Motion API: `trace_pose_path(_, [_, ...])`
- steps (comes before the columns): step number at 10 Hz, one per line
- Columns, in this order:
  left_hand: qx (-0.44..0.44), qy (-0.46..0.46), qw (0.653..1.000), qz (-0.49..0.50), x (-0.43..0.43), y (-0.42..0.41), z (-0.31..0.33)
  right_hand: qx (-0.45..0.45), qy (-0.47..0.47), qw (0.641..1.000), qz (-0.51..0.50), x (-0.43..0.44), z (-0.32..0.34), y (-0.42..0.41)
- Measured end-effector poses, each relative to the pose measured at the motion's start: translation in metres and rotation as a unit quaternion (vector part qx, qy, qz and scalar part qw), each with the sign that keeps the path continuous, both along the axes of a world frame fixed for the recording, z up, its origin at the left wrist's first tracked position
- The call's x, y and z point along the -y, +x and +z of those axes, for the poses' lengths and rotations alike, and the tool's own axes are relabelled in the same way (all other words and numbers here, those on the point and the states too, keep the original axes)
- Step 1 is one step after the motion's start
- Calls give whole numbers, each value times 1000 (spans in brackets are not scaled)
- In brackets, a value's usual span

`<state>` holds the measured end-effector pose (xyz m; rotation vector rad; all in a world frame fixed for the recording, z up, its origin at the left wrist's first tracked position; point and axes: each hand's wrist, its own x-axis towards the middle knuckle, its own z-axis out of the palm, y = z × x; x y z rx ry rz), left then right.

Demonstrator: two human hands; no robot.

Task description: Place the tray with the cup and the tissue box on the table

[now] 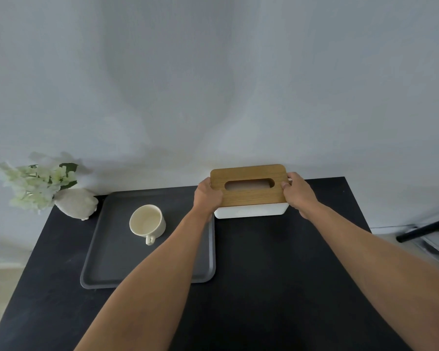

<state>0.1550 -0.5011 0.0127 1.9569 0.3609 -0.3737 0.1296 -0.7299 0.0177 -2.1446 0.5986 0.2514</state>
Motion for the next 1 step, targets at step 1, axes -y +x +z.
trace_pose_path(1, [-8,10,1000,-14,0,-2,4,-12,-2,1000,12,-3,8,-2])
